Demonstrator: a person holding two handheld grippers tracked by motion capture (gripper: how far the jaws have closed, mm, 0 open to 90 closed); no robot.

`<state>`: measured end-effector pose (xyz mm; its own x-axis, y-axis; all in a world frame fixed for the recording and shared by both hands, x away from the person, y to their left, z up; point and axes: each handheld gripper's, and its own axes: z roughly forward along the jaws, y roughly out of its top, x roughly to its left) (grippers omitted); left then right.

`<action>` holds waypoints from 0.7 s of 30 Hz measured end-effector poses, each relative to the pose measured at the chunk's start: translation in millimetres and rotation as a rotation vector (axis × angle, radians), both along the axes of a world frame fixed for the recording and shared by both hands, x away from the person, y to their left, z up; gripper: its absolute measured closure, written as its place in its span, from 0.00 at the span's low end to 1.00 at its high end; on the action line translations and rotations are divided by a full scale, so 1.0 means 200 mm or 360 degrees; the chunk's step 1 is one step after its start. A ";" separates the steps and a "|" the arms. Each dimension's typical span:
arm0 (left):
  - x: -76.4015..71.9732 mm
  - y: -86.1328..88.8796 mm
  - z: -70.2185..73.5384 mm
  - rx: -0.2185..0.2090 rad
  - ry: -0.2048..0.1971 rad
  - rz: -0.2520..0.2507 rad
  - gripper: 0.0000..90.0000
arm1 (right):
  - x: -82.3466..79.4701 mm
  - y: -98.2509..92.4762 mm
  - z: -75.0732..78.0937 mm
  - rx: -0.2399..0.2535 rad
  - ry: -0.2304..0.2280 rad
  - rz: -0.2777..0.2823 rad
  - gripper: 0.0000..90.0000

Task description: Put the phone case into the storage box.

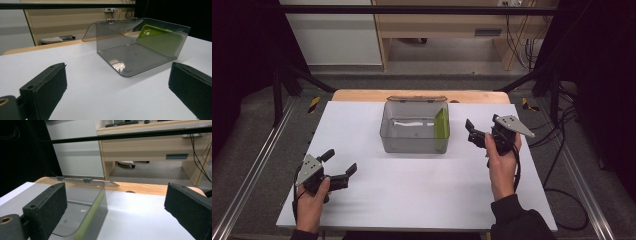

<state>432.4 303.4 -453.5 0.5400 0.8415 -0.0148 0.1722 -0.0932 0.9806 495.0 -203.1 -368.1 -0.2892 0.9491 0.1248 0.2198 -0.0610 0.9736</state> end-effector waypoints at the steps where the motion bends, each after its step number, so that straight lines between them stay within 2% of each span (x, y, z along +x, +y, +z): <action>1: -0.01 0.01 0.00 -0.0011 0.0002 0.0004 0.02 | 0.00 -0.01 0.00 0.0000 -0.0002 0.0002 0.06; 5: -0.02 0.03 0.00 -0.0013 -0.0001 0.0012 0.02 | -0.03 -0.06 -0.02 -0.0011 -0.0012 0.0001 0.05; 13: -0.07 0.08 0.00 -0.0060 0.0012 0.0010 0.02 | -0.06 -0.11 -0.06 -0.0055 -0.0032 0.0037 0.05; 21: -0.10 0.12 0.00 -0.0079 0.0014 0.0018 0.02 | -0.11 -0.15 -0.09 -0.0082 -0.0041 0.0044 0.05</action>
<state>411.9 328.0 -453.6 0.5301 0.8457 -0.0614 0.1814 -0.0424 0.9825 473.8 -232.5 -386.7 -0.3182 0.9456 0.0683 0.1956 -0.0050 0.9807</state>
